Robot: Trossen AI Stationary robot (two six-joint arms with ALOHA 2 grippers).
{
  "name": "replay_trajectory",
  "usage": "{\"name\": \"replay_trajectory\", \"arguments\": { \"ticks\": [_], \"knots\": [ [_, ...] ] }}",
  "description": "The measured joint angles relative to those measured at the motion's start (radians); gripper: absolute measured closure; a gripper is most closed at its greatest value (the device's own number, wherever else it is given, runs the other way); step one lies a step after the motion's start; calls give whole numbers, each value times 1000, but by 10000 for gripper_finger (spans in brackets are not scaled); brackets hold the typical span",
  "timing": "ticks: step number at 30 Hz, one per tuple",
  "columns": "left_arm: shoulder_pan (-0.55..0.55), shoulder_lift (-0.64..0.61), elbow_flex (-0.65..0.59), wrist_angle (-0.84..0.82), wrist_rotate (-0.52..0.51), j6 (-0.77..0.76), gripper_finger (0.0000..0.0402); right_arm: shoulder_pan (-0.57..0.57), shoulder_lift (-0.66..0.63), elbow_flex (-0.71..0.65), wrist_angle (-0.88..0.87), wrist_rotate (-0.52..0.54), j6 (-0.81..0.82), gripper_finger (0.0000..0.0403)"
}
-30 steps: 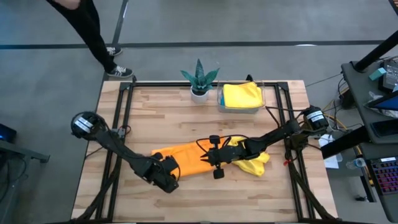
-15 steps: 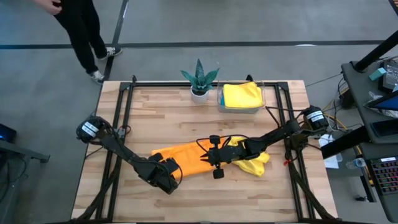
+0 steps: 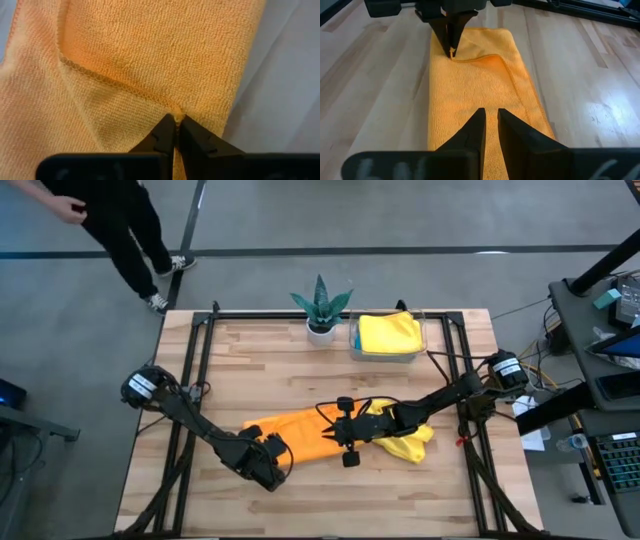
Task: Fold microfiber towels
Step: Fold the orange microfiber towel
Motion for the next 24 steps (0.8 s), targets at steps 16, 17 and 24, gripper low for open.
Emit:
{"name": "replay_trajectory", "arguments": {
  "ticks": [16,17,24],
  "knots": [
    [0,-125,0,-296,-46,-170,400,0,0,0,0,1,11,360],
    [0,-131,0,-335,-52,-187,400,0,0,0,0,1,10,360],
    [1,-149,-1,-416,-122,-219,400,0,0,-1,0,8,5,360]
  ]
}}
